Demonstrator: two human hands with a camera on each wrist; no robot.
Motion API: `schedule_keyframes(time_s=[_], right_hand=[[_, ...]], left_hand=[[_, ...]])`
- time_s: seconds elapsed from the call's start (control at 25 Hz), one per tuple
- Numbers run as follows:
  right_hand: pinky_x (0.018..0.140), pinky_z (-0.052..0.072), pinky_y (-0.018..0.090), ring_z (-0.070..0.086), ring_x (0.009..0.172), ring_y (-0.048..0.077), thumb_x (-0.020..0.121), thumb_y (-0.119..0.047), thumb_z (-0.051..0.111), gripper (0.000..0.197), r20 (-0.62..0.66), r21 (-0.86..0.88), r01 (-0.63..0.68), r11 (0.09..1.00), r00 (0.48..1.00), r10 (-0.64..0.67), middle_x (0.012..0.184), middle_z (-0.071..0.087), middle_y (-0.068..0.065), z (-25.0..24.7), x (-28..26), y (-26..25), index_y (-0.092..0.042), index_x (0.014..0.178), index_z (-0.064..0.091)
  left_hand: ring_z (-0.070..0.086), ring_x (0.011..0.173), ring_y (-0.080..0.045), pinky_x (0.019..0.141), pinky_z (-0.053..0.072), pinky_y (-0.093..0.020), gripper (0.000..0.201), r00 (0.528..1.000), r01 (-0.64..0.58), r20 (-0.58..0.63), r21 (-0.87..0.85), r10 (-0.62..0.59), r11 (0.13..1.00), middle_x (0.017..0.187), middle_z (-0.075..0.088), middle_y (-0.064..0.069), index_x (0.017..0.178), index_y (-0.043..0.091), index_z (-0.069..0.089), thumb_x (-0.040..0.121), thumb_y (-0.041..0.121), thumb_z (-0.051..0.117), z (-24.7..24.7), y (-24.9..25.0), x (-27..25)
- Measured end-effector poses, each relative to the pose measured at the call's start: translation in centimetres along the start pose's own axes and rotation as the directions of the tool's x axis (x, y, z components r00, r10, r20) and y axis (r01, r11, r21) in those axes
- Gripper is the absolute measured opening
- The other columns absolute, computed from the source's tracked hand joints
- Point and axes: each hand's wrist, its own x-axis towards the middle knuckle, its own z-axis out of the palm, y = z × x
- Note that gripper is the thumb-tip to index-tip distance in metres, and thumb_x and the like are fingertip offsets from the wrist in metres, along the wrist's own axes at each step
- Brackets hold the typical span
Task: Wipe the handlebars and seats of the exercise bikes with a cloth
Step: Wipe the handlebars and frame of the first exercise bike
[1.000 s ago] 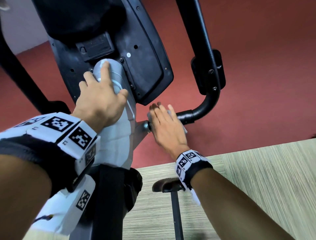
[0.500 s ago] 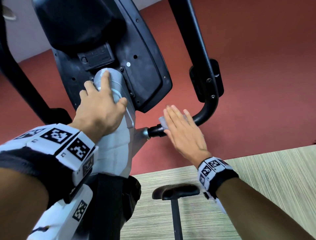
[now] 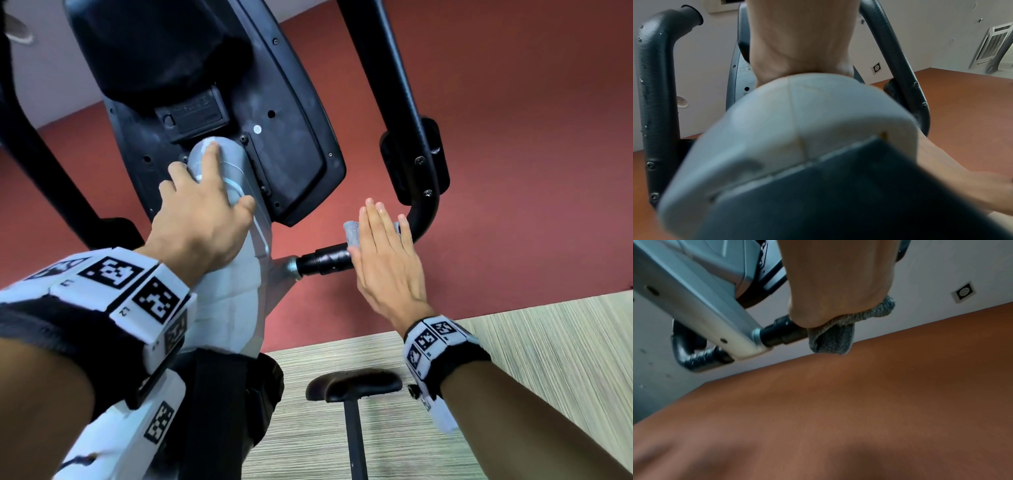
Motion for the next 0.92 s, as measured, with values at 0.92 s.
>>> schedule_keyframes(time_s=[0.92], right_hand=[[0.124,-0.009,0.050,0.018,0.155,0.035,0.108,-0.039,0.024,0.063,0.007,-0.071,0.138,0.988,0.990,-0.138,0.162,0.031,0.020,1.9,0.0,-4.8,0.003,0.156,0.026]], left_hand=[[0.030,0.134,-0.039,0.101,0.037,-0.055,0.073,1.000,0.009,0.008,0.028,-0.009,1.000,0.149,0.024,-0.018,0.160,0.028,0.008,0.101,0.043,0.048,-0.2,0.2,-0.1]])
